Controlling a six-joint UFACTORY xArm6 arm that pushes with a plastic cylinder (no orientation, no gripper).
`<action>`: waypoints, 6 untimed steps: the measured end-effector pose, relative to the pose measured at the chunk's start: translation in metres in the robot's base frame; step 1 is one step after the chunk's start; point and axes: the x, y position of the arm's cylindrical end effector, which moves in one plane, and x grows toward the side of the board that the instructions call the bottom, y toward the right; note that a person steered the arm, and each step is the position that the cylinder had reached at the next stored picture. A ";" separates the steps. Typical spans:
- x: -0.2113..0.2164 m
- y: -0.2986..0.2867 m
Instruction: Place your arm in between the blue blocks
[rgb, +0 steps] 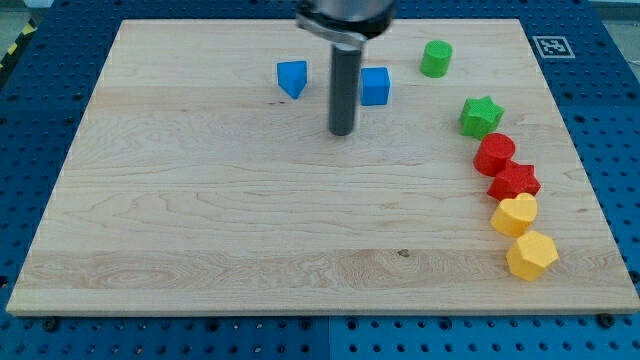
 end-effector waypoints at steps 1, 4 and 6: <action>-0.021 -0.019; -0.070 -0.013; -0.069 0.041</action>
